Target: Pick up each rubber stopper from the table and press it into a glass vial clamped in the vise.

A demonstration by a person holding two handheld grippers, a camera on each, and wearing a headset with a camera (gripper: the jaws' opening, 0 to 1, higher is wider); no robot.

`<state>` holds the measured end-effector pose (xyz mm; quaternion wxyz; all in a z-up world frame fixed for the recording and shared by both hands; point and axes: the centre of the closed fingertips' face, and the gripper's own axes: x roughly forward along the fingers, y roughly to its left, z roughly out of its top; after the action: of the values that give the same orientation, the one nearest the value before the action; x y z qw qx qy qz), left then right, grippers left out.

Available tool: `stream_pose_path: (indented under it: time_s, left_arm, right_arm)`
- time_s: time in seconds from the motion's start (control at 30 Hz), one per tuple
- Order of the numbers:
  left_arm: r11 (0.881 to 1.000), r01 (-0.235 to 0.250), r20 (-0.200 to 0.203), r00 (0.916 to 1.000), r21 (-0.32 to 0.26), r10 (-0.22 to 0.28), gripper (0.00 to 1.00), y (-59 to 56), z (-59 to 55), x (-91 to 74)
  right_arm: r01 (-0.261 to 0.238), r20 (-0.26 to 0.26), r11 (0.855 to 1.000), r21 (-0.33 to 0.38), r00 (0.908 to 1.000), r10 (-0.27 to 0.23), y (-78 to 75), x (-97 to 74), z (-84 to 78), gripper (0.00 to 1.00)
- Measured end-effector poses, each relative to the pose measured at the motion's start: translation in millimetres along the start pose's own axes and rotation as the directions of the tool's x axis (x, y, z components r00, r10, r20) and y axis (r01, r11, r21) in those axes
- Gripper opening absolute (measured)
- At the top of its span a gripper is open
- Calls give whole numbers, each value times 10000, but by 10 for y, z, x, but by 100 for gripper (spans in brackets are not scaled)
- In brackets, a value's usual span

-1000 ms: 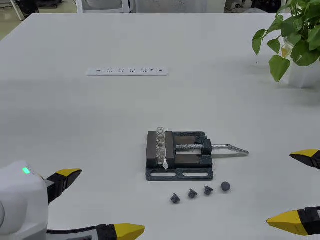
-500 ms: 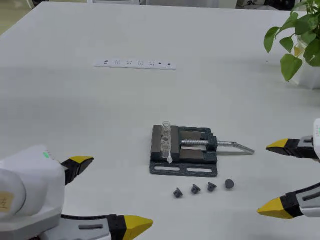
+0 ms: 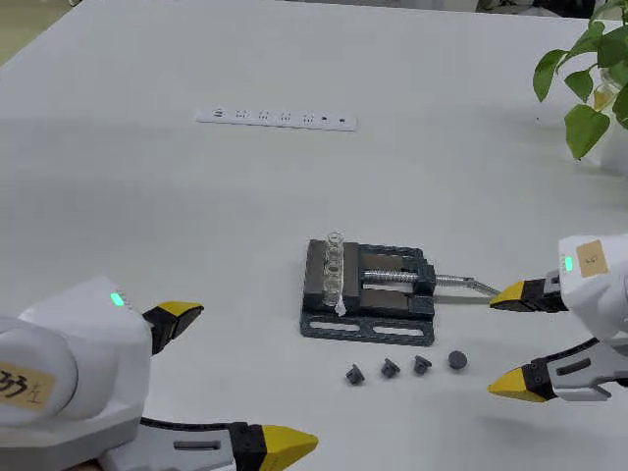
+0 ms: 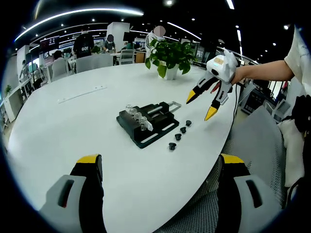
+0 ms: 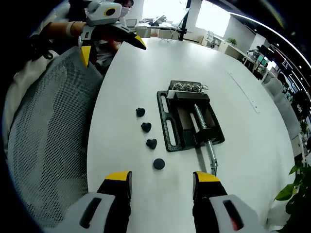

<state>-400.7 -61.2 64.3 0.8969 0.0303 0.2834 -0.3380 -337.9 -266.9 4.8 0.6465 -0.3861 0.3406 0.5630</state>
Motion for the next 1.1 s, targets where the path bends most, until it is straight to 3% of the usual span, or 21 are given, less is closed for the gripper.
stream_pose_path:
  time_s: [0.43,0.77,1.1]
  left_arm:
    - [9998,12,-62,10000,-193,-13,98,8,-102,-12]
    - [9993,-10,-18,10000,-376,10,97,-4,-130,-9]
    - [9986,-28,5,10000,-524,28,96,-45,-147,9]
  right_arm:
    - [-776,-800,9875,-1372,9945,671,69,200,15,29]
    - [-1235,-1165,9735,-1926,9879,1023,85,303,35,20]
    - [-1354,-1345,9666,-2177,9850,1077,88,305,-21,14]
